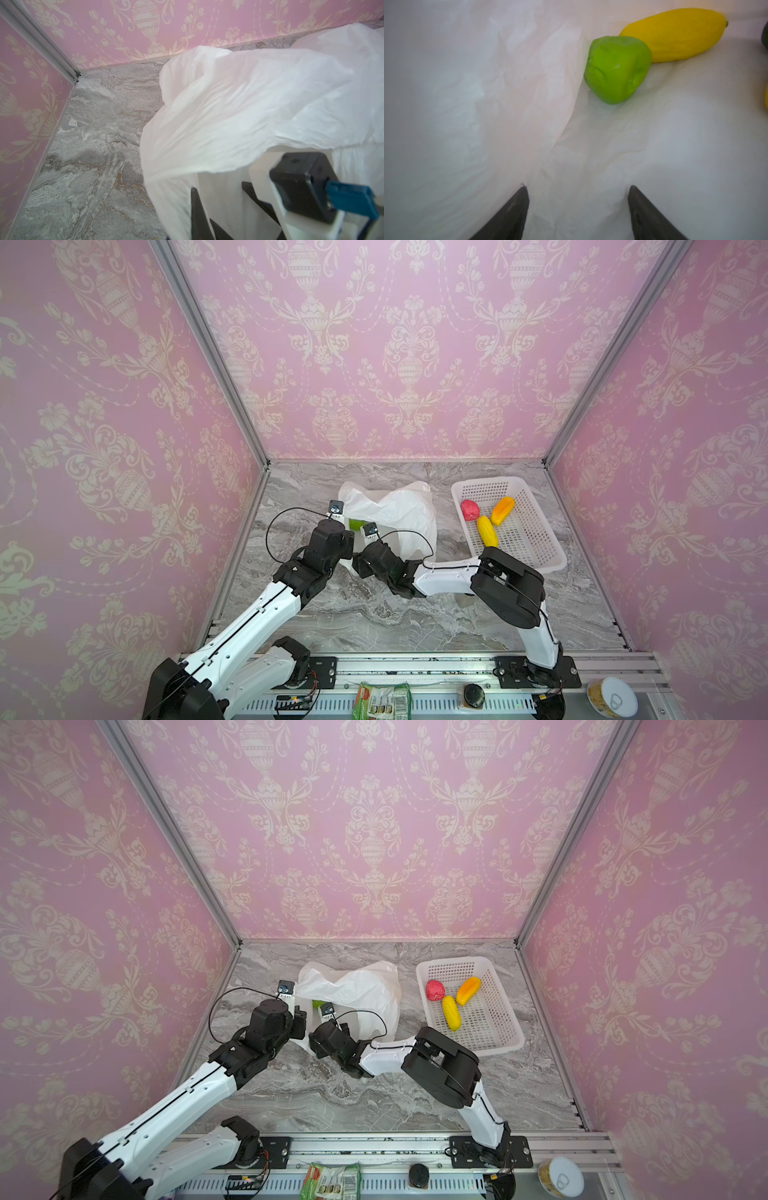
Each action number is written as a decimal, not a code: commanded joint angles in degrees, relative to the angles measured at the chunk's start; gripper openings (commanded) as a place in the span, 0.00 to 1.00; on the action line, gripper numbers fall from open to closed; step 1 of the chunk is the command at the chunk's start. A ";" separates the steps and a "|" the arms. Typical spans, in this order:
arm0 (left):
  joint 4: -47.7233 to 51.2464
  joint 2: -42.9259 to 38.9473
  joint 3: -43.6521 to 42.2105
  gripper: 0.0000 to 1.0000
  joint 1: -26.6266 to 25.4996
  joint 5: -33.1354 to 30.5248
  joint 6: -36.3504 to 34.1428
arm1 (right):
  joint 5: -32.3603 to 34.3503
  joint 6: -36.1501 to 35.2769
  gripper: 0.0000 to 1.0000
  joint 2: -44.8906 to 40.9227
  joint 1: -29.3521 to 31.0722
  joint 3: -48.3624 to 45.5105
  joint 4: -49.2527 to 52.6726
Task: Untie the knot of the plastic bag and take out the fruit
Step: 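Lower the right gripper and close it on the green fruit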
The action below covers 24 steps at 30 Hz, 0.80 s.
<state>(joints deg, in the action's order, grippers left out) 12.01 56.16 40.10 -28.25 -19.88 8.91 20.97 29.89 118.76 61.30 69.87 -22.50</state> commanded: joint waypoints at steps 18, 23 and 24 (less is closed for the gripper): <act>-1.01 -4.29 -1.16 0.00 0.74 -0.09 0.93 | -2.70 3.23 0.91 7.33 -5.48 12.89 1.49; -1.14 -4.13 -1.16 0.00 0.78 1.01 0.86 | -1.81 4.04 0.94 12.92 -6.43 21.09 6.20; -1.14 -4.13 -1.16 0.00 0.79 1.17 0.84 | -1.34 5.65 0.95 14.13 -6.58 22.78 7.36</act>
<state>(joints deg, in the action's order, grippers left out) 11.22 51.86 39.35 -27.92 -20.43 9.10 18.90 33.12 130.08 55.46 88.95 -19.57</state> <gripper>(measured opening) 0.046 0.942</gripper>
